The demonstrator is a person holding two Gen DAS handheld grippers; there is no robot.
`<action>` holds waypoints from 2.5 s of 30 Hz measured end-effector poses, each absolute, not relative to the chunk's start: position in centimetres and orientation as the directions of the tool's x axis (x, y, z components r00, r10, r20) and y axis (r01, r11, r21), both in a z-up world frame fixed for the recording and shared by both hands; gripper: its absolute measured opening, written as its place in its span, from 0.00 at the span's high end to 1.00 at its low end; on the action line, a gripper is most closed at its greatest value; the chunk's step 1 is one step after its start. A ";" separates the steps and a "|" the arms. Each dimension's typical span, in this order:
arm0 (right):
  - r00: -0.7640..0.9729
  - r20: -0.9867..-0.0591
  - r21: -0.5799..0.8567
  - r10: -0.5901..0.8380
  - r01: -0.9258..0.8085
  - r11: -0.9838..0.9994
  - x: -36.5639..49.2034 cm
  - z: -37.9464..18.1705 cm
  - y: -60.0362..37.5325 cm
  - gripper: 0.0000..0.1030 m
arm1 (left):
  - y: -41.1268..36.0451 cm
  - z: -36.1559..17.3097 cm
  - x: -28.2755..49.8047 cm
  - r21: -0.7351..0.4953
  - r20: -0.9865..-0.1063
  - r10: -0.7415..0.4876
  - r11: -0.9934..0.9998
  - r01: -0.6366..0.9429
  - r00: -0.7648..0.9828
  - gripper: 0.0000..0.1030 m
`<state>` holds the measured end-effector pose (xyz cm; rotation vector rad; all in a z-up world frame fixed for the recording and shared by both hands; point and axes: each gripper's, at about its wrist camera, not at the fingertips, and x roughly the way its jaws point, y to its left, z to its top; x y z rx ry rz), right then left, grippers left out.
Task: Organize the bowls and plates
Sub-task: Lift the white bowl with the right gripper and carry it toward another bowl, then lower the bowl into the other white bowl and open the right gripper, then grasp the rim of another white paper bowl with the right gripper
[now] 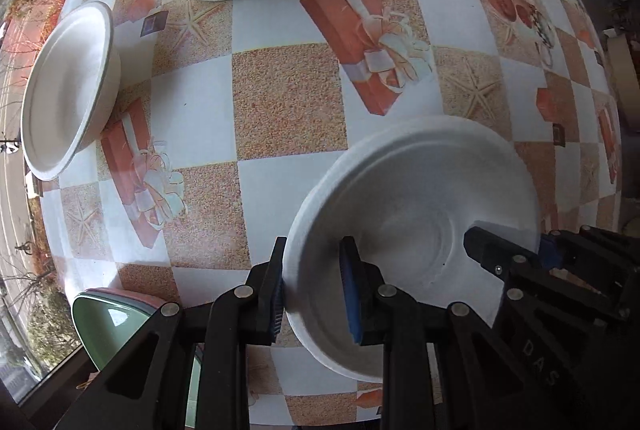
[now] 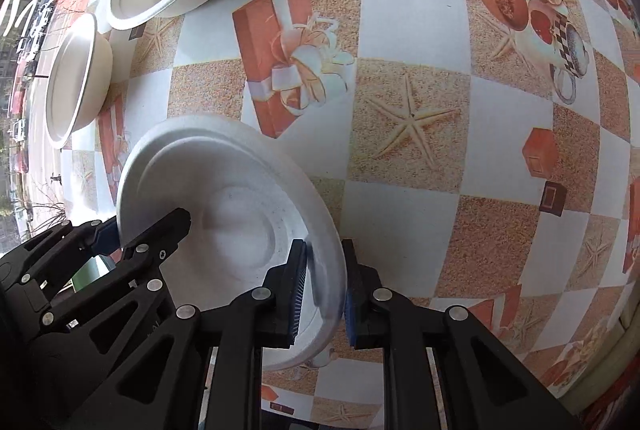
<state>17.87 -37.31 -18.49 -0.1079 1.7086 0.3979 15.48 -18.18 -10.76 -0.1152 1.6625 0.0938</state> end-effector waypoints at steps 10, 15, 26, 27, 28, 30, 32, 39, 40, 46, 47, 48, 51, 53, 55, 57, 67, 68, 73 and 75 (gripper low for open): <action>-0.186 -0.977 0.123 0.101 -0.110 0.986 15.4 -19.4 -41.8 0.80 | -26.1 -11.7 13.0 -0.072 -0.989 -0.066 0.996 0.046 -0.130 0.74; -0.161 -0.981 0.122 0.107 -0.087 0.989 15.5 -18.7 -42.7 0.80 | -28.1 -11.0 13.5 -0.040 -0.994 -0.033 0.997 0.060 -0.105 0.39; -0.098 -0.991 0.095 0.092 -0.021 0.995 17.0 -17.1 -44.1 0.19 | -20.9 -8.1 10.6 -0.093 -0.994 -0.096 0.994 -0.060 -0.047 0.21; -0.097 -0.991 0.091 0.090 -0.013 0.996 17.3 -16.8 -44.7 0.19 | -19.6 -8.3 9.7 -0.098 -0.994 -0.101 0.993 -0.067 -0.049 0.21; -0.097 -0.992 0.086 0.085 -0.004 0.996 17.3 -16.4 -45.0 0.19 | -19.2 -8.2 9.3 -0.098 -0.993 -0.102 0.993 -0.070 -0.052 0.21; -0.096 -0.992 0.082 0.083 0.014 0.997 17.7 -16.0 -44.8 0.19 | -18.8 -8.1 8.5 -0.100 -0.993 -0.104 0.992 -0.078 -0.056 0.21; -0.087 -0.992 0.085 0.087 0.029 0.996 17.7 -15.5 -44.8 0.19 | -18.1 -7.5 9.1 -0.103 -0.993 -0.107 0.991 -0.082 -0.046 0.21; -0.043 -0.992 0.115 0.115 -0.004 0.993 18.4 -10.2 -42.2 0.19 | -19.3 -3.4 10.1 -0.103 -0.994 -0.099 0.991 -0.089 0.052 0.21; -0.035 -0.992 0.123 0.122 -0.014 0.992 18.9 -9.4 -41.4 0.19 | -18.8 -2.8 10.9 -0.101 -0.993 -0.095 0.990 -0.096 0.068 0.21; 0.007 -0.986 0.166 0.168 -0.082 0.983 22.2 -6.6 -38.7 0.19 | -15.0 -0.3 16.3 -0.070 -0.987 -0.047 0.987 -0.148 0.156 0.21; 0.013 -0.985 0.173 0.175 -0.093 0.981 22.1 -7.2 -38.7 0.19 | -14.2 0.0 17.2 -0.052 -0.986 -0.025 0.986 -0.160 0.166 0.21; 0.019 -0.984 0.176 0.179 -0.105 0.979 22.2 -7.2 -38.8 0.19 | -13.4 0.1 18.1 -0.035 -0.984 -0.003 0.984 -0.175 0.176 0.21; 0.037 -0.982 0.176 0.183 -0.142 0.974 22.4 -6.8 -37.7 0.19 | -10.8 0.2 20.4 0.000 -0.981 0.044 0.974 -0.227 0.190 0.21; 0.040 -0.980 0.186 0.195 -0.163 0.969 23.4 -6.3 -36.4 0.19 | -9.1 -0.1 21.8 0.016 -0.980 0.068 0.965 -0.263 0.189 0.21; 0.040 -0.978 0.195 0.205 -0.174 0.965 24.7 -6.3 -35.2 0.19 | -7.6 -0.5 23.1 0.031 -0.978 0.088 0.957 -0.288 0.188 0.21; 0.036 -0.976 0.208 0.217 -0.173 0.963 25.8 -6.4 -33.8 0.19 | -6.6 -1.4 24.4 0.063 -0.977 0.119 0.953 -0.295 0.178 0.21; 0.002 -0.974 0.225 0.228 -0.161 0.961 30.7 -9.9 -27.7 0.19 | -3.6 -6.5 29.7 0.137 -0.978 0.176 0.948 -0.286 0.114 0.22; -0.002 -0.973 0.230 0.232 -0.156 0.961 31.2 -10.3 -27.3 0.19 | -3.4 -6.8 30.1 0.140 -0.978 0.178 0.948 -0.287 0.112 0.22; -0.014 -0.966 0.256 0.257 -0.145 0.956 32.5 -12.1 -25.9 0.19 | -2.9 -8.7 31.8 0.168 -0.974 0.201 0.949 -0.265 0.103 0.22; -0.011 -0.963 0.269 0.271 -0.153 0.951 32.9 -12.5 -25.3 0.19 | -3.0 -9.4 32.3 0.171 -0.975 0.201 0.951 -0.256 0.099 0.22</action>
